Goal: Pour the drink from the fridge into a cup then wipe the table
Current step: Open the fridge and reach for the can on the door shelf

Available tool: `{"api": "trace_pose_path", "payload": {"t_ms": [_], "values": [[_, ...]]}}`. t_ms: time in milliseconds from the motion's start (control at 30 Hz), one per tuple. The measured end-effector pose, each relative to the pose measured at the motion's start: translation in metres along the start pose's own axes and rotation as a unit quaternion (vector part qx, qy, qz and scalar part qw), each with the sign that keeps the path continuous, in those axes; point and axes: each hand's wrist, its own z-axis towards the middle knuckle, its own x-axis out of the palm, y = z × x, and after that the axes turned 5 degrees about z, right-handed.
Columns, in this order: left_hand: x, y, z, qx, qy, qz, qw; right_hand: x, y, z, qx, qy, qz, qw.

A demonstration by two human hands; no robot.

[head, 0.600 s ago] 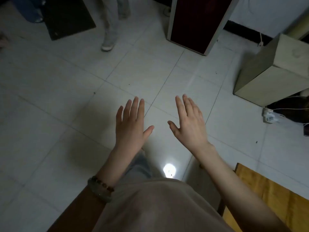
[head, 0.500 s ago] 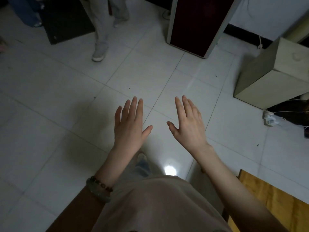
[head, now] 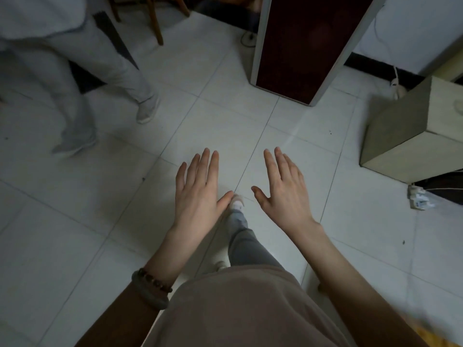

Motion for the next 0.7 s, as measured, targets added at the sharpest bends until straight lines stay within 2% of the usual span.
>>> {"api": "trace_pose_path", "payload": {"t_ms": [400, 700], "values": [[0.026, 0.025, 0.22, -0.006, 0.014, -0.01, 1.0, -0.006, -0.037, 0.224, 0.004, -0.003, -0.006, 1.0], [0.035, 0.035, 0.351, -0.012, 0.017, -0.025, 0.999, -0.011, -0.069, 0.341, 0.02, -0.013, -0.007, 1.0]]}}
